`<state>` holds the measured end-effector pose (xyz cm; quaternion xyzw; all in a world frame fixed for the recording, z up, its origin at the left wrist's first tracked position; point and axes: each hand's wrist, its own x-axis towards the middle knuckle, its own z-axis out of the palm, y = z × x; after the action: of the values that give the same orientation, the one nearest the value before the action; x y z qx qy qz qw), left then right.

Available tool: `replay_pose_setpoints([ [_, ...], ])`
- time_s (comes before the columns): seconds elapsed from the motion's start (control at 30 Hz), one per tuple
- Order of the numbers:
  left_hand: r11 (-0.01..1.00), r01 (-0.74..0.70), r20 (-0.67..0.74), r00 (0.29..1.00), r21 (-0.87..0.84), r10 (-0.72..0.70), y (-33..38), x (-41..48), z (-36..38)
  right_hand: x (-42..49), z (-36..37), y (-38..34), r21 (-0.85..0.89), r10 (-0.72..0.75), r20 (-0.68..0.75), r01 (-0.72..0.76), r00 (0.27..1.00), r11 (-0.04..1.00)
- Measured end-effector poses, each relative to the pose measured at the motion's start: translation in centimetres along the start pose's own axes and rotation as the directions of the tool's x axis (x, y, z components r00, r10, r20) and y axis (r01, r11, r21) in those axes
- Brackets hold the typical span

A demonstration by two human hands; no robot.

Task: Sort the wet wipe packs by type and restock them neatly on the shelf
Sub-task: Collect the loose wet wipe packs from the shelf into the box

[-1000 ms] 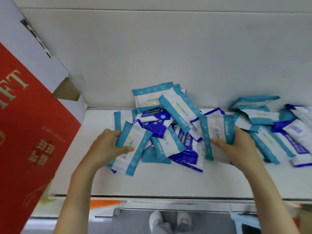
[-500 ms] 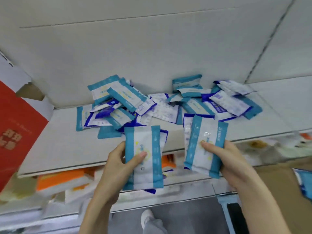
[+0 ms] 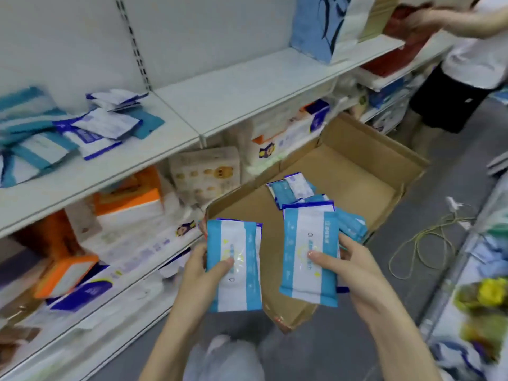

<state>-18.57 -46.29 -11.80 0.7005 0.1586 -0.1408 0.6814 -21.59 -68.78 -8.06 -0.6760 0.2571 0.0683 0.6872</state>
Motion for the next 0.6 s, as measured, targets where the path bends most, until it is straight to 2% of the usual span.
replay_pose_setpoints([
  [0.13,0.999,-0.011,0.136,0.991,0.046,0.005,-0.4,0.6,5.9,-0.4,-5.1,1.7,0.055,0.011,-0.169,-0.001,0.986,0.998],
  [0.23,1.000,0.000,0.198,0.980,0.026,-0.005,-0.7,1.4,9.1,0.4,-7.4,2.8,0.095,0.065,-0.241,-0.043,0.968,0.995],
  [0.43,0.997,0.074,0.180,0.981,-0.018,-0.070,-2.0,4.4,14.8,4.6,-10.8,3.5,0.105,0.139,-0.195,-0.121,0.971,0.987],
  [0.6,0.987,0.158,0.114,0.982,-0.026,-0.154,-3.5,9.1,18.2,12.1,-12.9,3.4,0.044,0.178,-0.149,-0.174,0.973,0.984],
])
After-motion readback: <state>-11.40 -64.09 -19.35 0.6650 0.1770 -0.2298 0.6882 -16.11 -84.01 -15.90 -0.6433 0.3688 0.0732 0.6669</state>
